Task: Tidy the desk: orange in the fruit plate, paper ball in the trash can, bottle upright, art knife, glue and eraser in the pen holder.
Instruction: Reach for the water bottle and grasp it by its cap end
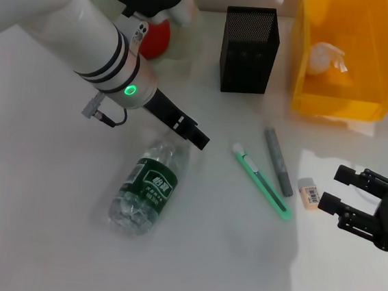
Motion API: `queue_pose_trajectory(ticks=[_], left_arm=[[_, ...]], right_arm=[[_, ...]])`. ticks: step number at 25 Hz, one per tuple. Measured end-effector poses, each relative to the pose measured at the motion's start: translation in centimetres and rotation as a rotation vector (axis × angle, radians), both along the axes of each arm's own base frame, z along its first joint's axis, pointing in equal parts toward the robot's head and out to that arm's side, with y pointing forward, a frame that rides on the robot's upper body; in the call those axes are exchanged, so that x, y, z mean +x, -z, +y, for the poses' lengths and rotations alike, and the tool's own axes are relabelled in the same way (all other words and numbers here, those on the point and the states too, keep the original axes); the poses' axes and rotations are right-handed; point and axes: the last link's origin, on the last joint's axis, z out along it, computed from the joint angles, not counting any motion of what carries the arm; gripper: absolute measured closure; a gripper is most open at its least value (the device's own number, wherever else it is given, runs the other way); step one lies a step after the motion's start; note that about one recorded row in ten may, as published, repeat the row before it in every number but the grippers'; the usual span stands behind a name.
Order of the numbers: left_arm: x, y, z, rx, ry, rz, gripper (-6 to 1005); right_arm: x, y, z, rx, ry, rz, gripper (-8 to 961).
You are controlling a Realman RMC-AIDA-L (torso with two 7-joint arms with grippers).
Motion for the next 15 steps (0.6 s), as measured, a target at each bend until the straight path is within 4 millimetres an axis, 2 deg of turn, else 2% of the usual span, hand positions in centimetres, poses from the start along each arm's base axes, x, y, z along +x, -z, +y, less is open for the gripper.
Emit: queue_pose_trajectory(ticks=[8, 14, 15], left_arm=[[0.04, 0.76, -0.47, -0.02, 0.026, 0.015, 225], [-0.09, 0.96, -0.75, -0.034, 0.04, 0.033, 479], [-0.03, 0.98, -0.79, -0.037, 0.045, 0.034, 485]], right_arm=[[-0.13, 0.11, 0.08, -0.001, -0.003, 0.003, 231], [-0.14, 0.12, 0.07, 0.0, -0.002, 0.005, 231], [-0.14, 0.12, 0.08, 0.001, -0.002, 0.005, 231]])
